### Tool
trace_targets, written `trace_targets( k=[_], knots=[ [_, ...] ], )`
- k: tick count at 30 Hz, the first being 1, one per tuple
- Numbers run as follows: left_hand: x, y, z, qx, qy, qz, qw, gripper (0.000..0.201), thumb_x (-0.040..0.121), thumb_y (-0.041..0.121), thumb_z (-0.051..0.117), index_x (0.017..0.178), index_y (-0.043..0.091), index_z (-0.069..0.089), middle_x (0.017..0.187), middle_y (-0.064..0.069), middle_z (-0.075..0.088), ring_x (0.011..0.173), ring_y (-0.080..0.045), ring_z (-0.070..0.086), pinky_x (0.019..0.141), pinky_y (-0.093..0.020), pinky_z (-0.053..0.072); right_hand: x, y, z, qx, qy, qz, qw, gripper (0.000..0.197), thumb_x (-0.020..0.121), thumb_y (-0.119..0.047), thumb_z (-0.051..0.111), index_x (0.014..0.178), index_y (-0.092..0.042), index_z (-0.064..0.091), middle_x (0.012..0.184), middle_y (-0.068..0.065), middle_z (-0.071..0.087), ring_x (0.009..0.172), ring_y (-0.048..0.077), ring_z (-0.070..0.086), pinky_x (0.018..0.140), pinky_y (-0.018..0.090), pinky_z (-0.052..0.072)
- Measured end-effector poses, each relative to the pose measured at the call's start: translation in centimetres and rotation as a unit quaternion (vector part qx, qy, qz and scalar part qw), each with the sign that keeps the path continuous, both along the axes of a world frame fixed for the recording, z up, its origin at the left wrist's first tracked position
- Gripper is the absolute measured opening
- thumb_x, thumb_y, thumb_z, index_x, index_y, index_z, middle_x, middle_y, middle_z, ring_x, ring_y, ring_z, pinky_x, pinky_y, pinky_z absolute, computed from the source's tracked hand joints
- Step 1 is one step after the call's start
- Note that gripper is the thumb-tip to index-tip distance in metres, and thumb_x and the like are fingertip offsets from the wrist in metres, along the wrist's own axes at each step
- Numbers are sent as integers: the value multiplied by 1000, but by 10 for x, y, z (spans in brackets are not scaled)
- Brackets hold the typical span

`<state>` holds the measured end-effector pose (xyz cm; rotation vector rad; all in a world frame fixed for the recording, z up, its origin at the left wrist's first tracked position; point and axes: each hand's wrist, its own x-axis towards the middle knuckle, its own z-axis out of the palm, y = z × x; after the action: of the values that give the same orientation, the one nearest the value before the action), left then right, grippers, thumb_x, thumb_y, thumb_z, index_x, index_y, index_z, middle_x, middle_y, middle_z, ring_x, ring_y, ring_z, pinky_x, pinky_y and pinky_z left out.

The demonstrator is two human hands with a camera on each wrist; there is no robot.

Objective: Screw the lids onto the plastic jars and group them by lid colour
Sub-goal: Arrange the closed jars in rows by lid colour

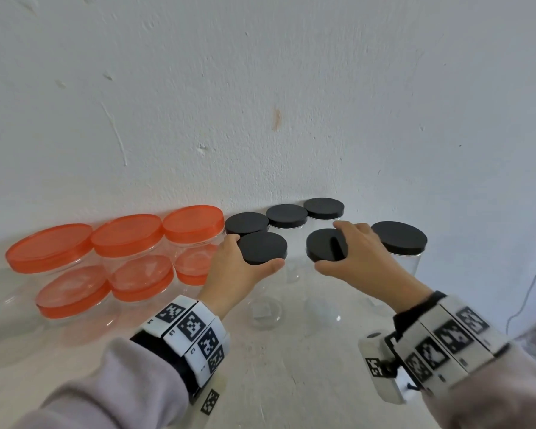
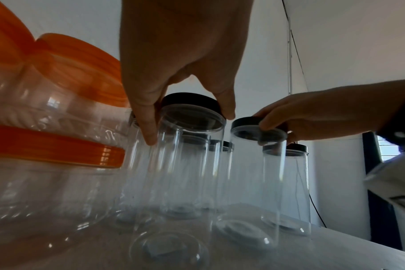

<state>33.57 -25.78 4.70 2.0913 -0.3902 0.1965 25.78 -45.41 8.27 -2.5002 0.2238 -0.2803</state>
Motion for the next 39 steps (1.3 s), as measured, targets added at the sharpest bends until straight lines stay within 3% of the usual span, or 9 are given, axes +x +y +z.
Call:
trace_targets(
  k=[4,10,13,17,22,26,30,35,39],
  knots=[
    [3,0,-2,4,4,4,1000,84,65,51,82,130,14,44,123,4,54,109,-12,54,87,-28,49,31,0,-6,26,2,6,1000,70,79,-35,71,137,-17,37,119,1,34,113,21,37,81,27,36],
    [4,-3,-5,-17,-14,-5,1000,76,66,47,83,125,18,46,116,10,56,102,-3,55,69,-11,41,58,-2,-12,28,-20,33,999,74,77,-35,74,138,-16,37,122,1,36,113,19,37,85,27,35],
    [5,-4,-6,-29,-18,-6,999,78,66,47,83,128,19,45,119,11,55,108,-6,54,78,-14,42,63,-4,-14,23,-21,46,998,80,77,-36,75,143,-17,34,118,-3,32,117,20,38,88,28,36],
    [6,-6,-7,-29,-23,-5,999,82,66,48,82,131,18,44,125,8,54,112,-8,53,91,-26,48,65,-9,-13,10,-15,65,998,85,77,-37,75,147,-18,31,131,2,38,117,18,38,89,26,36],
    [7,-8,-7,-10,-12,8,1000,86,64,54,81,131,17,43,125,5,52,114,-14,51,95,-37,49,64,-14,-9,-10,-10,87,996,86,79,-38,74,149,-18,28,138,1,41,105,11,42,65,10,34],
    [8,-7,-7,10,0,10,1000,92,63,59,79,135,17,40,128,3,49,118,-15,49,97,-39,48,61,-17,-6,-17,9,109,994,88,81,-41,72,151,-20,22,145,2,40,117,17,47,79,19,40],
    [6,-6,-8,-3,5,3,1000,90,63,55,81,134,18,40,127,3,50,115,-13,50,96,-36,49,51,-21,2,-50,14,136,989,93,82,-44,71,153,-22,16,156,-1,24,138,18,29,103,27,29],
    [4,-5,-8,-21,-5,-16,1000,69,67,44,83,121,19,50,115,5,58,105,-10,57,86,-30,53,34,-48,23,-99,-27,-1,995,86,82,-47,68,150,-18,26,154,6,27,142,23,21,112,42,24],
    [2,-1,-8,-18,1,-16,1000,73,69,48,79,126,17,46,119,6,56,107,-9,55,87,-29,52,22,-85,25,-132,70,-165,975,78,80,-47,70,142,-15,35,141,17,33,129,39,30,100,50,33]
  ],
)
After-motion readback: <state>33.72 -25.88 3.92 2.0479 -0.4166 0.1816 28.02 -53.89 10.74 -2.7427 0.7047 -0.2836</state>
